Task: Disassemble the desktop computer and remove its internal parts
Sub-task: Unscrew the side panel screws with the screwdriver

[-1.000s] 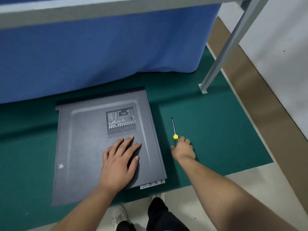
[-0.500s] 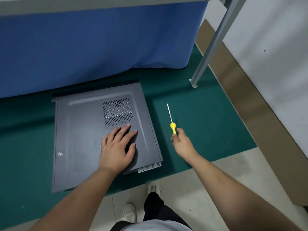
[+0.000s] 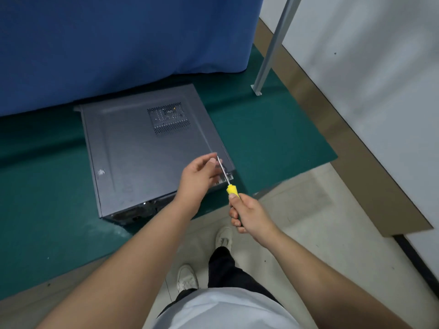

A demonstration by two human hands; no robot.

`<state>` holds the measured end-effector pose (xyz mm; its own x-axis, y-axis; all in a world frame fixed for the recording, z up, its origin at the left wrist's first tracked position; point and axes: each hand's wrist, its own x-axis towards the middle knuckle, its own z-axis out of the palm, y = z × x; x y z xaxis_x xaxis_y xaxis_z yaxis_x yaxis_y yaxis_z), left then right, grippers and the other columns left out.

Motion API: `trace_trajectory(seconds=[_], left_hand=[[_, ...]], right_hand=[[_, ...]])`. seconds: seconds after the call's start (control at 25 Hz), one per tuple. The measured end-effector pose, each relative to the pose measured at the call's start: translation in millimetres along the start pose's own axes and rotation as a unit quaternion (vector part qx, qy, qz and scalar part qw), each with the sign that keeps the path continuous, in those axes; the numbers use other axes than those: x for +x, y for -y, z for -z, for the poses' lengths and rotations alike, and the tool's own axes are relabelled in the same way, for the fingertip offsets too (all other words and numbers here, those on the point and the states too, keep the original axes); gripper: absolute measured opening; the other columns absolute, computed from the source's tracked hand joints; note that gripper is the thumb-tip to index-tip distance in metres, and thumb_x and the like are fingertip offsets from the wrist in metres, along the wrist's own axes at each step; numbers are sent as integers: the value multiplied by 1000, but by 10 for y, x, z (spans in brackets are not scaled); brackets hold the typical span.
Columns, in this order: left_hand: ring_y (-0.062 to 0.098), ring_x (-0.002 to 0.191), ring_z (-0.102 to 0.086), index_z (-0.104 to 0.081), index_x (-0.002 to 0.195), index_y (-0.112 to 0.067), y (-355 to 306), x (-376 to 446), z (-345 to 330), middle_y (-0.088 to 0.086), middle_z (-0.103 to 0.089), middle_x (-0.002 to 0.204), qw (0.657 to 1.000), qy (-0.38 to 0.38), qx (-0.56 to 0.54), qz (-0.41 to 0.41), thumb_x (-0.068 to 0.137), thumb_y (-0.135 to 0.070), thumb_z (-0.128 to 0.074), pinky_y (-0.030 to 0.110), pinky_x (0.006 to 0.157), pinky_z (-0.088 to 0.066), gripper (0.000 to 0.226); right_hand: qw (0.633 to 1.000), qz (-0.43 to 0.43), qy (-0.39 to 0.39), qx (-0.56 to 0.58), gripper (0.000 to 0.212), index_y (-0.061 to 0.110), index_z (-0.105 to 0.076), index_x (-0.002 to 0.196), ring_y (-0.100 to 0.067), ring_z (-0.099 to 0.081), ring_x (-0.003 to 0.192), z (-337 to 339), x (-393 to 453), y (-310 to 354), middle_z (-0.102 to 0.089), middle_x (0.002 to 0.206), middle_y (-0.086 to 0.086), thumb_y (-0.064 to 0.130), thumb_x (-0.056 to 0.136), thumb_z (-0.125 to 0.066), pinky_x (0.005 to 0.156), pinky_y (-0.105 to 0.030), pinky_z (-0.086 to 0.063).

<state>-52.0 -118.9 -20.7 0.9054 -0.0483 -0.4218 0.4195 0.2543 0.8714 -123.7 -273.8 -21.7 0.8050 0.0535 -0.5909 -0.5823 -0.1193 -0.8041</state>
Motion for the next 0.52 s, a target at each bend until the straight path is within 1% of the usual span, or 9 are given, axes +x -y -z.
trace_trajectory(seconds=[0.08, 0.16, 0.28, 0.4, 0.52], left_hand=[[20, 94, -75, -66, 123, -18, 69, -163, -12, 6, -78, 108, 994, -20, -91, 51, 106, -14, -56, 33, 80, -61, 21], [17, 90, -75, -67, 121, -17, 124, -289, 9, 5, -78, 102, 988, -28, -127, 78, 106, -12, -56, 33, 76, -61, 20], [18, 92, -74, -72, 117, -15, 183, -395, 10, 4, -77, 99, 987, -8, -133, 87, 104, -13, -60, 34, 77, -61, 18], [18, 94, -73, -70, 119, -15, 251, -448, -41, 3, -76, 99, 988, 3, -131, 78, 101, -10, -63, 37, 79, -61, 20], [19, 95, -72, -69, 121, -12, 312, -437, -116, 4, -75, 99, 989, -9, -119, 82, 101, -8, -63, 37, 79, -61, 22]], right_hand=[[1000, -5, 5, -8, 35, 18, -47, 83, -11, -40, 51, -48, -128, -175, -45, 64, 4, 45, 106, -49, 42, -21, -29], [999, 1, 6, -32, 40, 18, -47, 81, -11, -42, 51, -65, -207, -311, -46, 62, 4, 52, 104, -49, 42, -22, -31], [995, 36, -6, -88, 47, 16, -50, 81, -14, -52, 56, -43, -243, -470, -51, 60, 4, 58, 102, -46, 47, -27, -40], [988, 71, 0, -138, 49, 15, -54, 81, -14, -60, 63, 56, -201, -568, -60, 64, 2, 57, 103, -42, 55, -31, -47], [987, 56, 17, -150, 45, 15, -59, 93, -11, -60, 66, 151, -143, -636, -64, 72, 2, 54, 106, -40, 61, -32, -49]])
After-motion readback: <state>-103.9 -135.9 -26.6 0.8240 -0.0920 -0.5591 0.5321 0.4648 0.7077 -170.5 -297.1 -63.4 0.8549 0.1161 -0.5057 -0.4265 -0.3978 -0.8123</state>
